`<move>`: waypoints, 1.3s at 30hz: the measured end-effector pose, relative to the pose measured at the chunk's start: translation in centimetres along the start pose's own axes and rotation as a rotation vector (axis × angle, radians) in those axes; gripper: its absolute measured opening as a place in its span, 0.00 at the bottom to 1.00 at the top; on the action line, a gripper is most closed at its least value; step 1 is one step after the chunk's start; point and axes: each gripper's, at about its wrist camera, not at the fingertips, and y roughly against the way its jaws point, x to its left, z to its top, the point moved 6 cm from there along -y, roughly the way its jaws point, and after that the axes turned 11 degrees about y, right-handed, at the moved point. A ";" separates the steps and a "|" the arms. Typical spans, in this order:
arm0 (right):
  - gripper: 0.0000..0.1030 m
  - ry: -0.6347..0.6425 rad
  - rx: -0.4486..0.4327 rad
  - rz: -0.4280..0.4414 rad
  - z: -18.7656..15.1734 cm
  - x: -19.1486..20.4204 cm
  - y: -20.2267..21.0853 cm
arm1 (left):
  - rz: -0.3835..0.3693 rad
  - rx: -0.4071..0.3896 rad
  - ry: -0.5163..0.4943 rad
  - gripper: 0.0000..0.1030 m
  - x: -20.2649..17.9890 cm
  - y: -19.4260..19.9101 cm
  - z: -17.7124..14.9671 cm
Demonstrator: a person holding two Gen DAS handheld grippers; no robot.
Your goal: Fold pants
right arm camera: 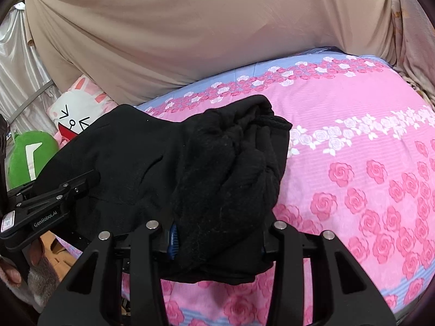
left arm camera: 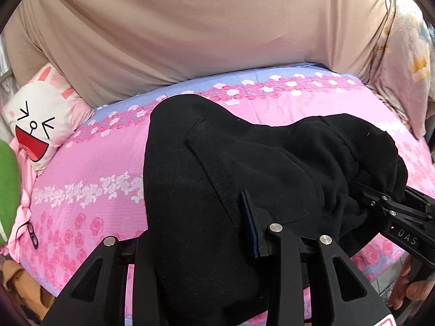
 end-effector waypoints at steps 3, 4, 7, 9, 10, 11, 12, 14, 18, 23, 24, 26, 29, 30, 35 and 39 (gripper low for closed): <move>0.38 -0.008 0.008 0.006 0.3 -0.3 -0.8 | 0.014 0.005 -0.005 0.31 -0.1 -0.7 0.3; 0.38 -0.010 0.011 0.007 0.5 -0.5 -1.1 | 0.018 0.008 -0.007 0.31 -0.1 -0.9 0.4; 0.38 -0.011 0.015 0.010 0.8 -0.8 -1.7 | 0.026 0.012 -0.014 0.31 -0.3 -1.5 0.8; 0.38 -0.012 0.013 0.008 1.1 -1.0 -1.9 | 0.029 0.013 -0.020 0.31 -0.5 -1.8 1.1; 0.38 -0.013 0.009 0.006 1.3 -1.0 -1.9 | 0.029 0.011 -0.025 0.31 -0.6 -1.8 1.3; 0.38 -0.009 0.002 0.002 1.5 -1.0 -1.8 | 0.027 0.008 -0.029 0.31 -0.8 -1.8 1.5; 0.38 -0.004 -0.006 -0.004 1.8 -1.0 -1.6 | 0.024 0.003 -0.031 0.31 -0.8 -1.8 1.7; 0.38 0.012 -0.039 -0.018 2.8 -1.1 -1.0 | 0.008 -0.018 -0.037 0.31 -1.0 -1.4 2.6; 0.38 0.052 -0.128 -0.038 5.6 -1.1 1.2 | -0.060 -0.098 -0.035 0.31 -1.0 0.5 5.1; 0.38 0.136 -0.293 -0.053 11.6 -0.5 5.6 | -0.161 -0.250 -0.035 0.32 -0.8 4.4 9.7; 0.38 0.146 -0.313 -0.053 12.4 -0.3 6.1 | -0.178 -0.274 -0.031 0.32 -0.7 5.1 10.7; 0.38 0.180 -0.381 -0.047 15.1 0.2 7.7 | -0.213 -0.327 -0.026 0.32 -0.3 6.6 13.1; 0.38 0.216 -0.460 -0.034 18.6 0.9 9.4 | -0.265 -0.407 -0.012 0.32 0.5 8.8 16.5; 0.38 0.230 -0.494 -0.026 20.0 1.1 10.0 | -0.276 -0.423 -0.008 0.32 0.7 9.3 17.2; 0.42 0.240 -0.574 0.036 24.6 0.9 11.4 | -0.376 -0.516 0.029 0.37 2.4 11.5 21.6; 0.62 0.156 -0.490 0.088 27.0 -2.5 5.9 | -0.432 -0.483 0.081 0.59 3.2 8.2 23.9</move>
